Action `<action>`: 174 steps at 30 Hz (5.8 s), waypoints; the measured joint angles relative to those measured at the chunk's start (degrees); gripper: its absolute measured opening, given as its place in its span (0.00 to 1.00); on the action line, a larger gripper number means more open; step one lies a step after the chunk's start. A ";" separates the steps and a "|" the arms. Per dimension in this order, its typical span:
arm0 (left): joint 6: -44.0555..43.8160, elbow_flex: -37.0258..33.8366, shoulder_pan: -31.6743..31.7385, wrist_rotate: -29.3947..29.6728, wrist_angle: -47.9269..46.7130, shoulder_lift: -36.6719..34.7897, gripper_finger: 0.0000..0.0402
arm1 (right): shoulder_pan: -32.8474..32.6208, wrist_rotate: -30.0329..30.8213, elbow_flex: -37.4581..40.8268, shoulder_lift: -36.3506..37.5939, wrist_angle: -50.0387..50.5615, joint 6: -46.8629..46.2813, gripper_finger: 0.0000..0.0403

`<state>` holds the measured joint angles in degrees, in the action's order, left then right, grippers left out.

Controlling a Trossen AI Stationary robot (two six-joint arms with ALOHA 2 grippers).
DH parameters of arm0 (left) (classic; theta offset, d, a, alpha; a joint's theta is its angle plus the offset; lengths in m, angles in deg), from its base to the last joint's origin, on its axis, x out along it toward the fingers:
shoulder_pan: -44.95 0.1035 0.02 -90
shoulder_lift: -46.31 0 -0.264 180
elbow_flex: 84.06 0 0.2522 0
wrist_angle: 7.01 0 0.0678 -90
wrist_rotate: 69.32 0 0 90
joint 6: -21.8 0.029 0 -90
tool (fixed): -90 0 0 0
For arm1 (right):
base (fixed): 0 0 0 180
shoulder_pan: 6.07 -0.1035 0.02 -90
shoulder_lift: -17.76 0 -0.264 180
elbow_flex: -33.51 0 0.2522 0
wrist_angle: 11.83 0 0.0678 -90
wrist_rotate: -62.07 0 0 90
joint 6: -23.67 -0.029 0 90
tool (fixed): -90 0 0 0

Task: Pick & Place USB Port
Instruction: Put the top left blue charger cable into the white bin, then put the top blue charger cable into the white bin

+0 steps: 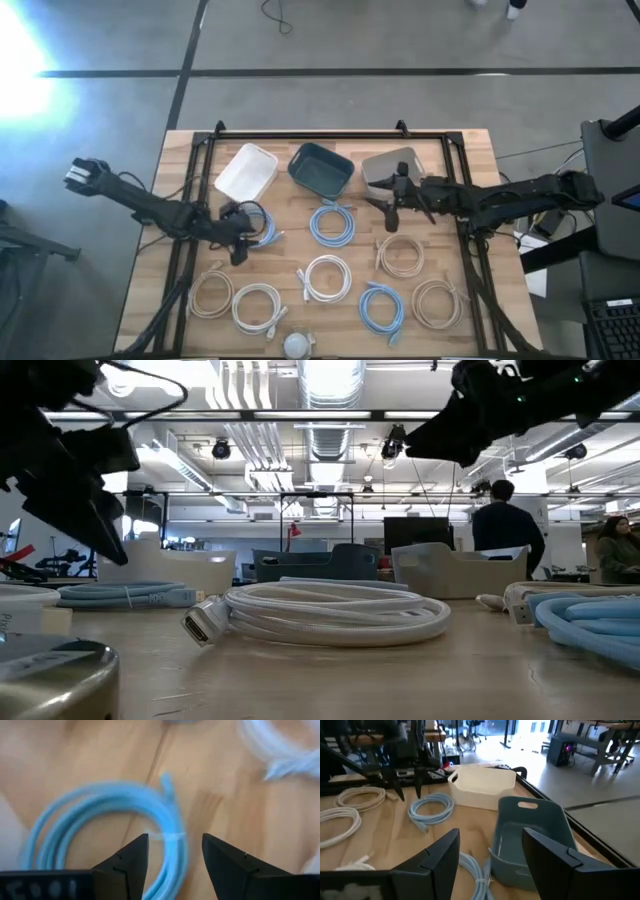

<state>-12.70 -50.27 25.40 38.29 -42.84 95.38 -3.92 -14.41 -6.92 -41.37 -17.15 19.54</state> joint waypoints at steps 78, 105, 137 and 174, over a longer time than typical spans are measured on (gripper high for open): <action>1.79 1.31 29.33 33.46 14.88 16.69 0.11 | 2.67 0.13 -18.04 -11.13 12.72 14.86 0.52; 16.39 17.27 29.54 16.25 12.28 16.63 0.40 | 2.67 -0.07 -18.01 -11.13 14.05 12.86 0.52; 18.49 17.05 21.57 -1.09 17.56 20.01 0.40 | -1.97 -20.02 -19.62 -37.59 18.53 7.36 0.52; -1.95 17.00 21.57 -4.27 19.38 20.01 0.40 | -3.18 -19.78 -27.30 -42.74 23.84 6.03 0.03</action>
<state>-14.65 -33.27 46.97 34.02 -23.46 115.39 -7.10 -34.20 -34.22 -84.11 6.69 25.57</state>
